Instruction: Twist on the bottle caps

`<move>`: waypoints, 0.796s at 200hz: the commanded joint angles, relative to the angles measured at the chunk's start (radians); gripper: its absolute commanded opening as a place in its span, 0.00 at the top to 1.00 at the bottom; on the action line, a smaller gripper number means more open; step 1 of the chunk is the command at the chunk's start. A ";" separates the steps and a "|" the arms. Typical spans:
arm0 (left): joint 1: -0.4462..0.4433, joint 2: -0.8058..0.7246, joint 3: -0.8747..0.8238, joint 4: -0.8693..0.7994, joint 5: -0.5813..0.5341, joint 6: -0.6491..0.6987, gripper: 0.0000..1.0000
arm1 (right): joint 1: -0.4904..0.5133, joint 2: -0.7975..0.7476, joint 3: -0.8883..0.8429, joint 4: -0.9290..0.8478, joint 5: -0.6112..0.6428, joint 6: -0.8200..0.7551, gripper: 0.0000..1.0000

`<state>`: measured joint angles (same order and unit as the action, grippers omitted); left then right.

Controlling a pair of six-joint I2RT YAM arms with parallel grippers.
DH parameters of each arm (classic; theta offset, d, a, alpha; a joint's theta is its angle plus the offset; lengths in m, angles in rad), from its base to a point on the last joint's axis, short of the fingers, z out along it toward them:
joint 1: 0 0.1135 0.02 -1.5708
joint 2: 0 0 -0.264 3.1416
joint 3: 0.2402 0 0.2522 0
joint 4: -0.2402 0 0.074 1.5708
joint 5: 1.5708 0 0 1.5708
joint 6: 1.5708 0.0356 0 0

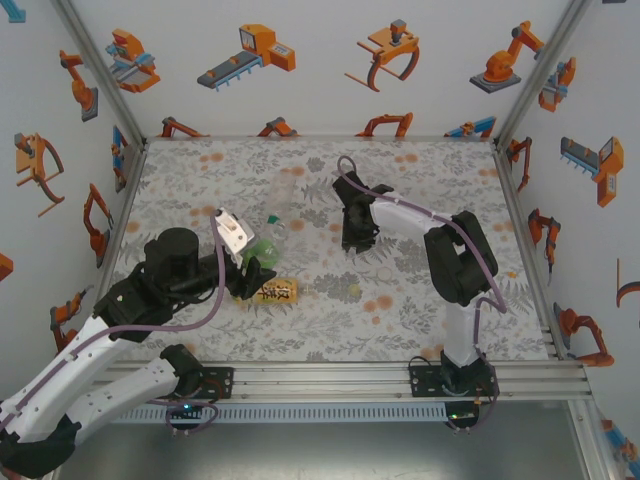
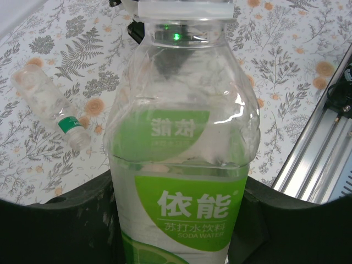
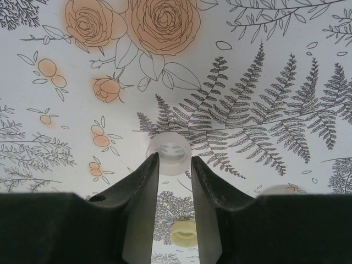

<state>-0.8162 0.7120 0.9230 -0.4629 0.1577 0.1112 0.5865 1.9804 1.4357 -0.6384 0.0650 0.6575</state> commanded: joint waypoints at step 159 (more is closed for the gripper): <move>0.006 0.000 0.019 0.028 0.018 -0.015 1.00 | -0.002 0.001 0.030 0.000 -0.031 0.020 0.63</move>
<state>-0.8162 0.7124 0.9230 -0.4625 0.1577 0.1085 0.5865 1.9659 1.4399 -0.6380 0.0414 0.6617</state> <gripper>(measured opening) 0.535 0.367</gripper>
